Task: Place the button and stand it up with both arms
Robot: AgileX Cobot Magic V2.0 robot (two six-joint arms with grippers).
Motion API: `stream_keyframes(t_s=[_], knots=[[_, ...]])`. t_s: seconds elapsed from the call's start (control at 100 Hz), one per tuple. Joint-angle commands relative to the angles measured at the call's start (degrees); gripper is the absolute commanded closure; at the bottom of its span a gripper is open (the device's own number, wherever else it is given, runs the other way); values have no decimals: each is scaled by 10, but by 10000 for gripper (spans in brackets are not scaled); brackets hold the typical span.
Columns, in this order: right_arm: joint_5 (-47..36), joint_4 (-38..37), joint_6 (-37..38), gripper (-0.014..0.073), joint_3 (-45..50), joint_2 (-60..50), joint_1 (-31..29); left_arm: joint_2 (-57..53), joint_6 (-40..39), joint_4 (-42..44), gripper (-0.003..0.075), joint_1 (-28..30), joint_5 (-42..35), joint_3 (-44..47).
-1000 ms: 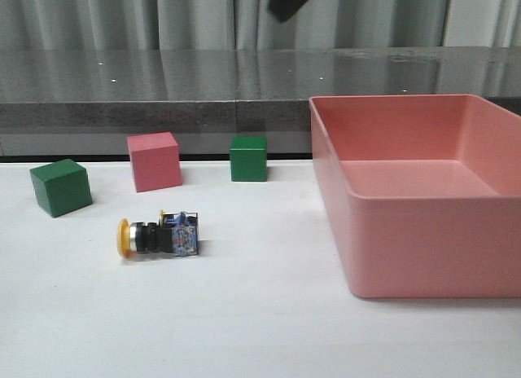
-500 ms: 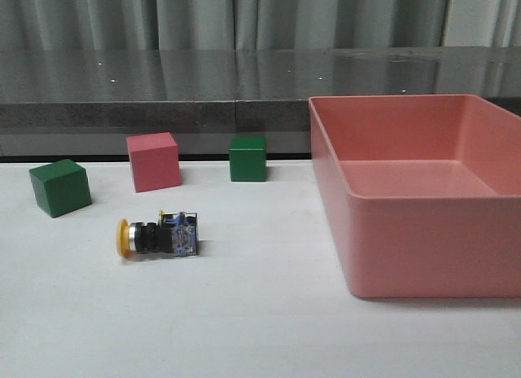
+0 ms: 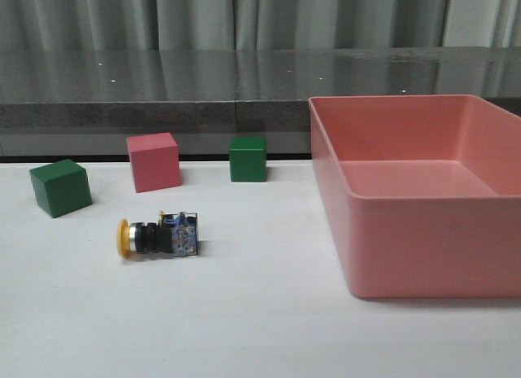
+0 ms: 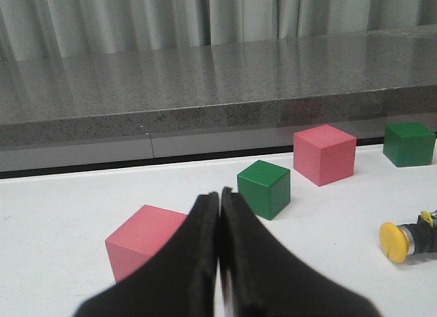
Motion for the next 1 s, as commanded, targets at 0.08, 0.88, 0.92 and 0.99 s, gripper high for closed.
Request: stream_keyframes(t_s=[0.08, 0.88, 0.92, 0.99], knots=[[-15, 7, 1, 655, 7, -68, -4, -18, -7, -1, 740, 0, -48, 26], [6, 7, 1, 655, 9, -79, -4, -18, -8, -177, 740, 0, -168, 13], [6, 7, 1, 655, 9, -79, -4, -15, -8, -187, 740, 0, -156, -1], [6, 7, 1, 655, 9, -79, -4, 0, -8, -188, 740, 0, -99, -33]])
